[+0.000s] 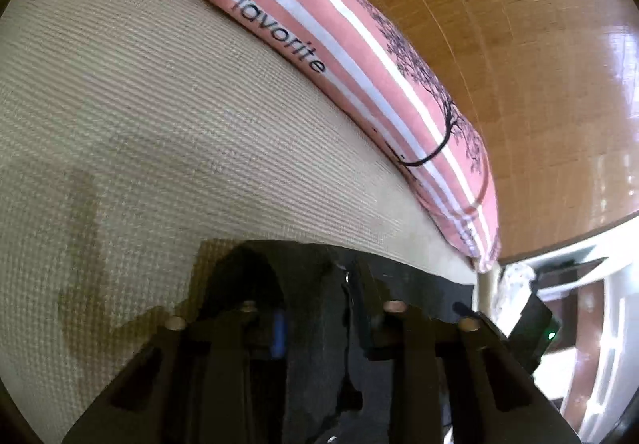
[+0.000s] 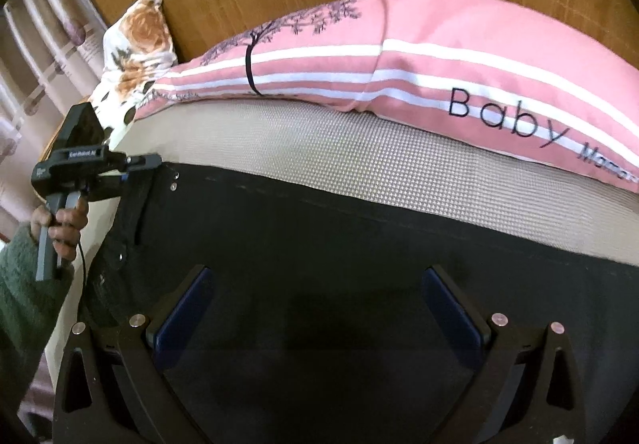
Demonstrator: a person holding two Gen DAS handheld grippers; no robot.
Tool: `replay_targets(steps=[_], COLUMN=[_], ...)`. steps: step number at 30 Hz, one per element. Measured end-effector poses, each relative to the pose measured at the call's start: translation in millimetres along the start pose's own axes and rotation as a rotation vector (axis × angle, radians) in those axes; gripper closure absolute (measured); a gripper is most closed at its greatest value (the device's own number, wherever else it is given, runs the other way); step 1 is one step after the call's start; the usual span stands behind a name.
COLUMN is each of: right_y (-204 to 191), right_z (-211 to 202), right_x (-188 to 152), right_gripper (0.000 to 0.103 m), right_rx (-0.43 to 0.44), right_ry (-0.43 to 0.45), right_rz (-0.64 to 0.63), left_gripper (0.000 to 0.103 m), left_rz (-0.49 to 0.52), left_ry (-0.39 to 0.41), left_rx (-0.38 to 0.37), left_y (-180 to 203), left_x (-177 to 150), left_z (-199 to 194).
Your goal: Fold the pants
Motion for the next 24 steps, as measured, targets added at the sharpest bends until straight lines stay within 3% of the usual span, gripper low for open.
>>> replay_targets(steps=[1, 5, 12, 17, 20, 24], right_y=[2.4, 11.7, 19.3, 14.8, 13.6, 19.6], right_z=[1.8, 3.7, 4.6, 12.6, 17.1, 29.7], right_x=[1.9, 12.3, 36.5, 48.5, 50.8, 38.4], right_gripper=[0.000, 0.000, 0.000, 0.015, 0.030, 0.031], right_rx=[0.000, 0.028, 0.210, 0.323, 0.374, 0.405], right_ry=[-0.010, -0.053, -0.185, -0.292, -0.329, -0.432], right_rz=[-0.020, -0.123, -0.256, -0.345, -0.381, -0.408], left_gripper=[0.092, 0.095, 0.095, 0.095, 0.095, 0.095], left_rz=[0.014, 0.056, 0.154, 0.174, 0.201, 0.200], left_ry=[0.015, 0.115, 0.203, 0.236, 0.248, 0.259], left_rx=[0.017, -0.039, -0.135, -0.157, -0.157, -0.142], left_y=[0.6, 22.4, 62.1, 72.9, 80.3, 79.4], left_x=[-1.7, -8.9, -28.1, -37.9, -43.9, -46.9], left_z=[-2.1, -23.4, -58.5, -75.4, -85.4, -90.5])
Point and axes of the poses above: each gripper's, at about its wrist camera, not at the fingertips, and z roughly the way its jaws point, y to its right, x to its top, the point moved 8 cm from there along z, roughly the way its jaws point, and after that the axes turned 4 degrees about -y, right-handed, at the moved point
